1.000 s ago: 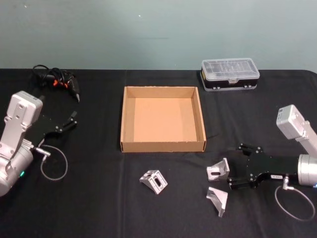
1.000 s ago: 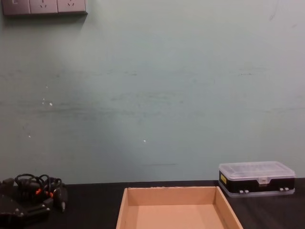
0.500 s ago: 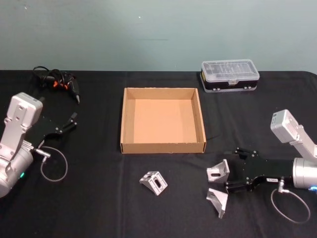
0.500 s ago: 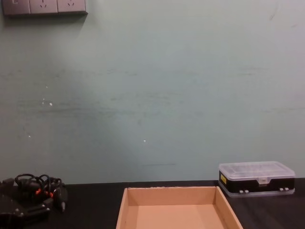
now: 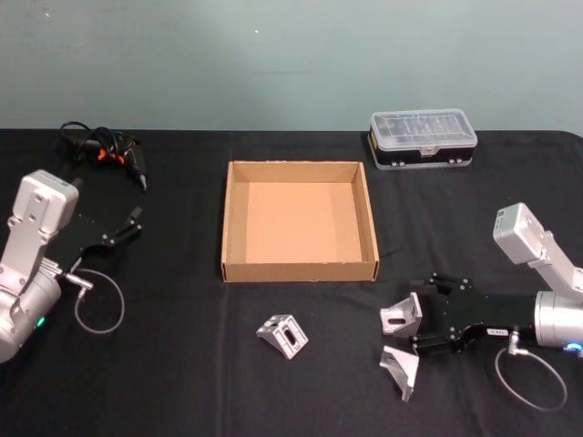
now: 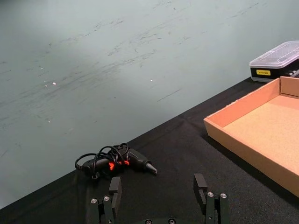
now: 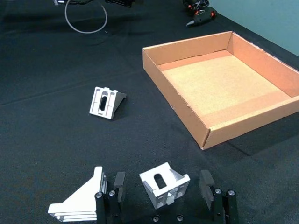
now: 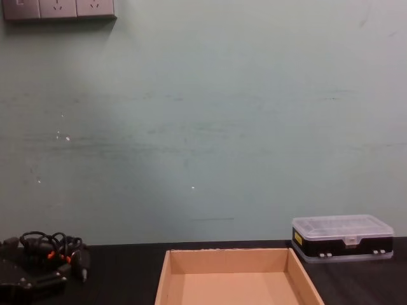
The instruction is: Use one hand to pick up the angle iron from the table and place it into the box.
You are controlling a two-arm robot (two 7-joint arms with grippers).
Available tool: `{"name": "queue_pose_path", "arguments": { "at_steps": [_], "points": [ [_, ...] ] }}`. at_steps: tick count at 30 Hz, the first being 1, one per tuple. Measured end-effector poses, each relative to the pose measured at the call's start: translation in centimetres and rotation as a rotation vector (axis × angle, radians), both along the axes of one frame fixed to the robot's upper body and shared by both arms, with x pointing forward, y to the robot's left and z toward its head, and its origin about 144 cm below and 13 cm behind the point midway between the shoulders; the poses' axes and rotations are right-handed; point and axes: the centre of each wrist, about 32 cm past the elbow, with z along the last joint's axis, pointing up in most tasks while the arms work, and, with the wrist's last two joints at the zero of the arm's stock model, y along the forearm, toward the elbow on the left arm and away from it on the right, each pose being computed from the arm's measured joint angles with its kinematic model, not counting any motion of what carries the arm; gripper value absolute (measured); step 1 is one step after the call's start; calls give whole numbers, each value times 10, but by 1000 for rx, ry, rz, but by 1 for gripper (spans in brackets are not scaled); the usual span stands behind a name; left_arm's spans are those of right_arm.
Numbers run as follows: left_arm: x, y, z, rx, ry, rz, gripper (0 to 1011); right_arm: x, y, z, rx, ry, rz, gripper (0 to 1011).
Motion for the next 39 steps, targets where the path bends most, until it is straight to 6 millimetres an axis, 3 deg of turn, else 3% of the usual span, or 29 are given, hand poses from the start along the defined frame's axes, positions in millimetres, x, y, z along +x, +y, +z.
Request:
{"name": "queue_pose_path", "arguments": {
  "at_steps": [21,28,39],
  "points": [
    [0,0,0,0,0,0,1011,4,3,-1,-4,-1,3,1003],
    [0,0,0,0,0,0,1011,4,3,-1,-3,-1,3,870],
    [0,0,0,0,0,0,1011,4,3,-1,-2,-2,2,552]
  ]
}}
